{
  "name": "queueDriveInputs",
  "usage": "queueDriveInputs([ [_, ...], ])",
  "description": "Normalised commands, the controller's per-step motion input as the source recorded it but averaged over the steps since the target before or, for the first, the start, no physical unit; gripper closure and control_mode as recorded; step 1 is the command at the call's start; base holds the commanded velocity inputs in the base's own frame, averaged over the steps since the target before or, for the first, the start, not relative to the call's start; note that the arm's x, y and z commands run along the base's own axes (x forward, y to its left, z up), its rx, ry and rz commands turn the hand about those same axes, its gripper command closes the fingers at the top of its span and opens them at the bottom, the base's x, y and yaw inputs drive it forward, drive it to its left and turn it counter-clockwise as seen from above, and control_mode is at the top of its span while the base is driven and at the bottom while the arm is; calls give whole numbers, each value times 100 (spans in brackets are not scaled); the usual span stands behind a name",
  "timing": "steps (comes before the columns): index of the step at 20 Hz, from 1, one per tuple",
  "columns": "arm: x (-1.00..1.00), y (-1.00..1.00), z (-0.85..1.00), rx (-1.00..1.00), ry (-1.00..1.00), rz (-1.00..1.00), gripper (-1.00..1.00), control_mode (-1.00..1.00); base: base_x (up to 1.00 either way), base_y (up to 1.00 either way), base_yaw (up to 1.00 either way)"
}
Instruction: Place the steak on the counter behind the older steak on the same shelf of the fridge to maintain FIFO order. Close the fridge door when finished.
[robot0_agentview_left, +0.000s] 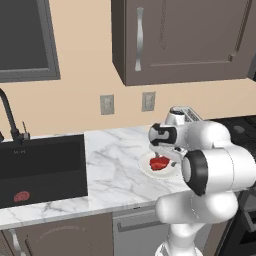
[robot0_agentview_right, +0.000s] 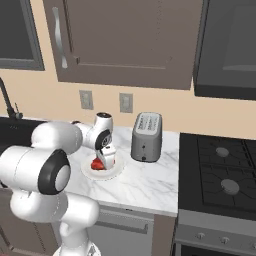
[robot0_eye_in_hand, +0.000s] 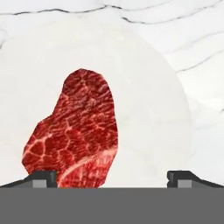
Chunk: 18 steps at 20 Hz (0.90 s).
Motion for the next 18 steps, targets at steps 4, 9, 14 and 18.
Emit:
queueDriveInputs([
  [4,33,-11,-17,0,0,0,-100,-100,0,0,0],
  [9,34,-12,-10,0,0,0,-100,-100,0,0,0],
  [14,40,-7,-11,0,0,0,-100,-100,0,0,0],
  [18,32,-2,-20,0,0,0,-100,-100,0,0,0],
])
